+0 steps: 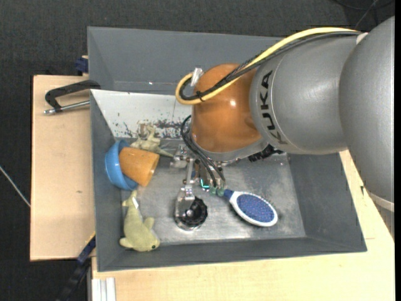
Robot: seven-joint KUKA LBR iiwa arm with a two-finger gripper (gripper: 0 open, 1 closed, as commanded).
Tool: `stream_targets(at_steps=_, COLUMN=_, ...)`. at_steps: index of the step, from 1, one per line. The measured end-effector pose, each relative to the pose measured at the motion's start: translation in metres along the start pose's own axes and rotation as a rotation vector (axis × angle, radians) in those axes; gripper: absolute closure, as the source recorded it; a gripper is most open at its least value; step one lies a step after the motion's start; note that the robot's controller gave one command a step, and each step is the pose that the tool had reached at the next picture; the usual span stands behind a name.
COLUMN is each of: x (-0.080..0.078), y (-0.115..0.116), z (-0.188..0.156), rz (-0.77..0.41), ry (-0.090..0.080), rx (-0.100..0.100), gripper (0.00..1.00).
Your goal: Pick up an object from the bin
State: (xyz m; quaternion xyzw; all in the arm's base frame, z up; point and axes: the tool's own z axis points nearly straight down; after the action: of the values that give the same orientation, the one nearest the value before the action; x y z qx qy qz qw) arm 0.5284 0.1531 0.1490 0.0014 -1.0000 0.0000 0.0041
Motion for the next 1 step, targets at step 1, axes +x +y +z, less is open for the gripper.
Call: stream_targets(at_steps=1, x=0.0026, y=-0.0296, z=0.0593, rz=0.349, ry=-0.012, rx=-0.009, gripper=0.0)
